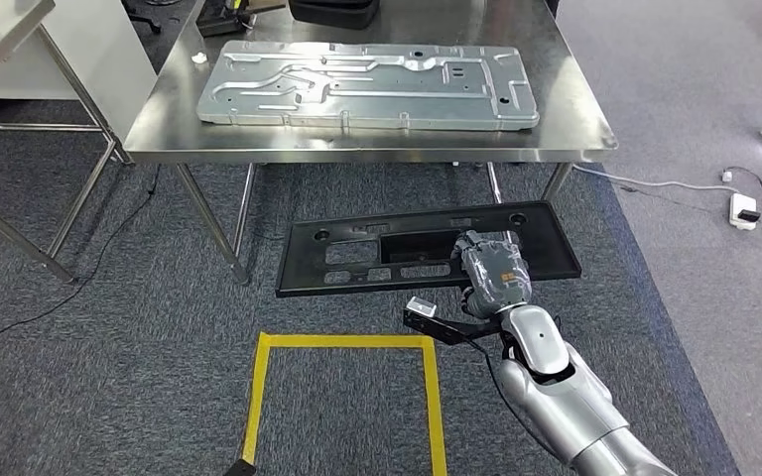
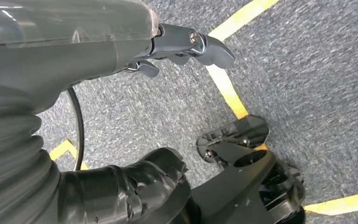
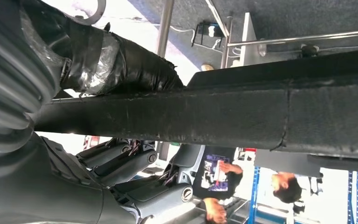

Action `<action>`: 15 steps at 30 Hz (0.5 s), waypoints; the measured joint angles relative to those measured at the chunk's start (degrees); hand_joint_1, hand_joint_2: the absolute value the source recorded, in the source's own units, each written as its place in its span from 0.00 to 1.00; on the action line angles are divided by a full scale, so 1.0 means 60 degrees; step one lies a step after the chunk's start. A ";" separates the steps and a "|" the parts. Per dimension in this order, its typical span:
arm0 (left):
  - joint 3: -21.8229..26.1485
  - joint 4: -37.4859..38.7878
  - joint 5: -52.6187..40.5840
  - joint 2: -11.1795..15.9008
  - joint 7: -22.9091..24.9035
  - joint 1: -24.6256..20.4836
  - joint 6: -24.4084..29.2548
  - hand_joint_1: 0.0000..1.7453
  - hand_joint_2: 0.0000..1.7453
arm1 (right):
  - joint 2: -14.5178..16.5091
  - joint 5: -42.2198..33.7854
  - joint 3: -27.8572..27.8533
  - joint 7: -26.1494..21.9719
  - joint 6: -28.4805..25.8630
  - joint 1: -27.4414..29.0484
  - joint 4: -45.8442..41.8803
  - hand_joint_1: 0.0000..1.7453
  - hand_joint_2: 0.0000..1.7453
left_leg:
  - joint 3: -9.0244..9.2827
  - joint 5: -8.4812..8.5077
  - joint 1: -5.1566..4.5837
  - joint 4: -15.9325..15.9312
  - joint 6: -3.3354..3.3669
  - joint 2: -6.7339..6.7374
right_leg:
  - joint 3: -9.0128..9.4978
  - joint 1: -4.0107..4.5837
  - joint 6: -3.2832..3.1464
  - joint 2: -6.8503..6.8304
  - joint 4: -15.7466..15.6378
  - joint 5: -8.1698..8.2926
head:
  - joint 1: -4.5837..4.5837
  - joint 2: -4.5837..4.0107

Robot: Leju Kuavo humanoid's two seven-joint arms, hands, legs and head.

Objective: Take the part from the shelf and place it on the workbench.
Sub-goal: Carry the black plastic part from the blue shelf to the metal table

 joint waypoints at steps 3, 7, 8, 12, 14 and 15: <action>-0.0005 0.0000 -0.0038 0.0003 -0.0013 -0.0006 0.0002 0.00 1.00 | 0.0004 -0.0001 0.0005 -0.0007 -0.0023 0.0037 0.0004 1.00 1.00 | 0.0053 -0.0065 0.0005 -0.0008 -0.0157 0.0013 | 0.0098 0.0009 -0.0162 0.0019 -0.0102 -0.0055 | 0.0000 0.0000; -0.0008 0.0000 -0.0047 0.0010 -0.0024 -0.0005 -0.0001 0.00 1.00 | 0.0023 -0.0012 0.0006 -0.0010 -0.0108 0.0057 0.0007 1.00 1.00 | -0.0707 -0.0792 0.0045 0.1566 -0.0321 0.0039 | 0.0361 -0.0036 -0.0407 0.0005 -0.0241 -0.0151 | -0.0005 0.0000; -0.0009 0.0000 -0.0049 0.0009 -0.0024 0.0002 -0.0008 0.00 1.00 | 0.0032 -0.0014 0.0006 -0.0019 -0.0126 0.0083 0.0009 1.00 1.00 | -0.1062 -0.0977 0.0052 0.2164 -0.0350 0.0039 | 0.0407 -0.0024 -0.0426 0.0006 -0.0238 -0.0199 | -0.0005 0.0000; -0.0010 0.0000 -0.0052 0.0017 -0.0024 0.0030 -0.0030 0.00 1.00 | 0.0042 -0.0015 0.0006 -0.0023 -0.0129 0.0201 0.0015 1.00 1.00 | -0.1069 -0.0108 0.0055 0.1596 -0.0326 0.0044 | 0.0699 -0.0002 -0.0378 0.0024 -0.0204 -0.0457 | -0.0005 0.0000; -0.0010 0.0000 -0.0052 0.0028 -0.0025 0.0024 -0.0035 0.00 1.00 | 0.0043 -0.0015 0.0006 -0.0020 -0.0134 0.0197 0.0016 1.00 1.00 | -0.0574 0.0375 0.0015 0.0483 -0.0229 0.0043 | 0.0800 0.0024 -0.0289 0.0032 -0.0187 -0.0595 | -0.0002 0.0000; -0.0011 0.0000 -0.0052 0.0030 -0.0027 0.0017 -0.0036 0.00 1.00 | 0.0043 -0.0015 0.0006 -0.0018 -0.0139 0.0193 0.0017 1.00 1.00 | -0.0447 0.0417 -0.0011 0.0186 -0.0180 0.0040 | 0.0818 0.0034 -0.0234 0.0032 -0.0200 -0.0635 | -0.0001 0.0000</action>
